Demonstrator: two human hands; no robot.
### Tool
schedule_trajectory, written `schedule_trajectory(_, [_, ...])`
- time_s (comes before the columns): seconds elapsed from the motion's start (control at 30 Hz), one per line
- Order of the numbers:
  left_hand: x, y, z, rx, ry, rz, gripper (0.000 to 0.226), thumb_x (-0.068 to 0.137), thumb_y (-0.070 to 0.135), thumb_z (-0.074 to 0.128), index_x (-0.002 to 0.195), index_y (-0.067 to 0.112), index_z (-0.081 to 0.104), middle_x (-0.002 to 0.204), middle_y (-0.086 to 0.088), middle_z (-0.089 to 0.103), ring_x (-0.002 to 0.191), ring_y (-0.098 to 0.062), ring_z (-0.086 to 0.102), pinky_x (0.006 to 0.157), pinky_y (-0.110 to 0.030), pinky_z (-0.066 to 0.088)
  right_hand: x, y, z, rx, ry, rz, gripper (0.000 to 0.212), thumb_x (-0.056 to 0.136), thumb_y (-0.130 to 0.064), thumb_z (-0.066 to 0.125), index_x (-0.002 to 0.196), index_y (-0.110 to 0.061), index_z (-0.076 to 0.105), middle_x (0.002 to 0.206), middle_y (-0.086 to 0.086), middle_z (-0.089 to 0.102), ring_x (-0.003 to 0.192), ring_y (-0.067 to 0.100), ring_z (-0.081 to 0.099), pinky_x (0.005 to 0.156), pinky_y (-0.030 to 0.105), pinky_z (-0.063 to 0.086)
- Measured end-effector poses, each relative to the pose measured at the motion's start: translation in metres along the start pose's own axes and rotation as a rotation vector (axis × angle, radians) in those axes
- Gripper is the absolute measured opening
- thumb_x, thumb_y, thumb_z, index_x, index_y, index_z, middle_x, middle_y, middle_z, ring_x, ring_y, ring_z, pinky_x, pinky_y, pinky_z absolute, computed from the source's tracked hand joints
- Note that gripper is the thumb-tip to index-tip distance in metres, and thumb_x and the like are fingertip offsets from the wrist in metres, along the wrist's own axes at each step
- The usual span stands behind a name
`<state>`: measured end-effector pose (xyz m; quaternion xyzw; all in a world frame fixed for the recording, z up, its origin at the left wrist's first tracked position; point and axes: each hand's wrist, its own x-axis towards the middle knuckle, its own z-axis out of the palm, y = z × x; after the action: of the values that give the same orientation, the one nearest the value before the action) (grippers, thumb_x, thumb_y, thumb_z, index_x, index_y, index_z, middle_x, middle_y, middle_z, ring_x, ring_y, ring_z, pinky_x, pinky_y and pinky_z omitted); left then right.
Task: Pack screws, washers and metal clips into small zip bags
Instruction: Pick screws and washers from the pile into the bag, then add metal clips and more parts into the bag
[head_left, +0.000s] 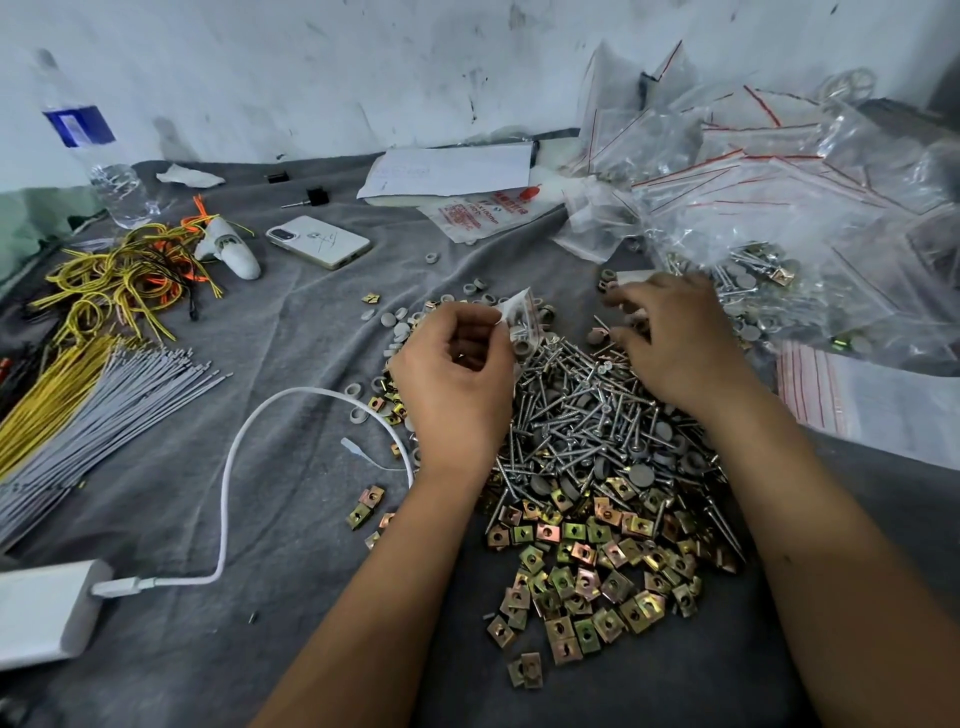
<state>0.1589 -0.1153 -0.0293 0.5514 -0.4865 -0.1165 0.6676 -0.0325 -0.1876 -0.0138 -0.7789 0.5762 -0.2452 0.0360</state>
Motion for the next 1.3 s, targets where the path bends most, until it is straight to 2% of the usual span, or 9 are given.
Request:
schedule_trajectory(0.07, [0.0, 0.001, 0.0, -0.001, -0.002, 0.005, 0.018, 0.087, 0.002, 0.075, 0.086, 0.019, 0.071, 0.075, 0.007, 0.07, 0.066, -0.01, 0.067, 0.06, -0.022, 0.055, 0.001, 0.007, 0.0, -0.08, -0.104, 0.103, 0.039, 0.095, -0.041, 0.067, 0.128, -0.021, 0.068, 0.129, 0.014, 0.058, 0.124, 0.038, 0.046, 0.106, 0.045, 0.041])
schedule_trajectory(0.2, [0.0, 0.0, -0.001, 0.007, 0.0, 0.014, 0.019, 0.086, 0.003, 0.075, 0.085, 0.021, 0.071, 0.076, 0.007, 0.07, 0.066, -0.011, 0.068, 0.061, -0.022, 0.055, 0.002, 0.009, 0.001, 0.06, -0.152, 0.071, 0.02, 0.091, -0.035, 0.074, 0.107, -0.023, 0.075, 0.107, 0.007, 0.069, 0.095, 0.024, 0.061, 0.08, 0.032, 0.047])
schedule_trajectory(0.3, [0.0, -0.001, 0.0, 0.01, -0.009, 0.02, 0.019, 0.086, 0.004, 0.075, 0.085, 0.023, 0.07, 0.076, 0.007, 0.07, 0.066, -0.012, 0.068, 0.06, -0.025, 0.056, 0.001, 0.006, 0.002, 0.112, -0.18, 0.069, 0.007, 0.092, -0.028, 0.073, 0.097, -0.024, 0.074, 0.096, -0.001, 0.07, 0.088, 0.019, 0.063, 0.077, 0.031, 0.047])
schedule_trajectory(0.63, [0.001, -0.002, 0.0, 0.004, -0.013, 0.02, 0.013, 0.086, 0.009, 0.075, 0.086, 0.022, 0.072, 0.077, 0.006, 0.071, 0.067, -0.016, 0.069, 0.06, -0.034, 0.059, -0.007, -0.011, 0.001, 0.159, 0.01, -0.011, 0.011, 0.097, -0.022, 0.068, 0.1, -0.012, 0.068, 0.094, 0.004, 0.069, 0.092, 0.027, 0.063, 0.082, 0.047, 0.054])
schedule_trajectory(0.7, [0.001, -0.002, 0.0, 0.008, -0.012, 0.025, 0.016, 0.086, 0.007, 0.075, 0.086, 0.022, 0.071, 0.077, 0.007, 0.071, 0.068, -0.014, 0.069, 0.061, -0.03, 0.058, -0.008, -0.015, -0.001, 0.272, 0.065, -0.027, 0.007, 0.095, -0.016, 0.071, 0.099, -0.012, 0.067, 0.088, -0.002, 0.069, 0.083, 0.017, 0.065, 0.078, 0.037, 0.056])
schedule_trajectory(0.8, [0.0, -0.001, 0.0, 0.005, -0.008, 0.026, 0.017, 0.086, 0.005, 0.076, 0.086, 0.022, 0.071, 0.076, 0.008, 0.07, 0.067, -0.012, 0.068, 0.061, -0.023, 0.055, -0.01, -0.018, -0.003, 0.378, 0.091, -0.03, 0.015, 0.085, -0.012, 0.082, 0.094, -0.017, 0.071, 0.079, -0.017, 0.064, 0.074, -0.007, 0.061, 0.067, 0.005, 0.046])
schedule_trajectory(1.07, [-0.001, -0.001, 0.001, 0.025, -0.014, 0.055, 0.02, 0.086, 0.006, 0.075, 0.086, 0.025, 0.069, 0.078, 0.006, 0.07, 0.069, -0.013, 0.068, 0.062, -0.029, 0.058, -0.013, -0.026, -0.002, 0.454, 0.174, -0.135, 0.014, 0.088, -0.021, 0.08, 0.101, -0.018, 0.08, 0.083, -0.01, 0.069, 0.076, 0.004, 0.063, 0.067, 0.022, 0.049])
schedule_trajectory(1.17, [-0.001, -0.001, 0.002, 0.045, -0.033, 0.077, 0.02, 0.086, 0.006, 0.075, 0.087, 0.025, 0.07, 0.078, 0.007, 0.07, 0.07, -0.013, 0.068, 0.063, -0.035, 0.059, -0.017, -0.038, -0.004, 0.501, 0.19, -0.307, 0.019, 0.089, -0.015, 0.078, 0.108, -0.014, 0.079, 0.092, -0.008, 0.068, 0.084, 0.005, 0.063, 0.072, 0.015, 0.048])
schedule_trajectory(1.3, [-0.001, -0.002, 0.002, 0.04, -0.047, 0.066, 0.015, 0.086, 0.003, 0.074, 0.088, 0.018, 0.072, 0.079, 0.003, 0.071, 0.07, -0.015, 0.069, 0.064, -0.04, 0.059, -0.017, -0.049, 0.004, 0.467, 0.16, -0.387, 0.026, 0.085, -0.009, 0.078, 0.111, -0.013, 0.079, 0.096, -0.013, 0.067, 0.086, -0.011, 0.058, 0.079, 0.009, 0.043])
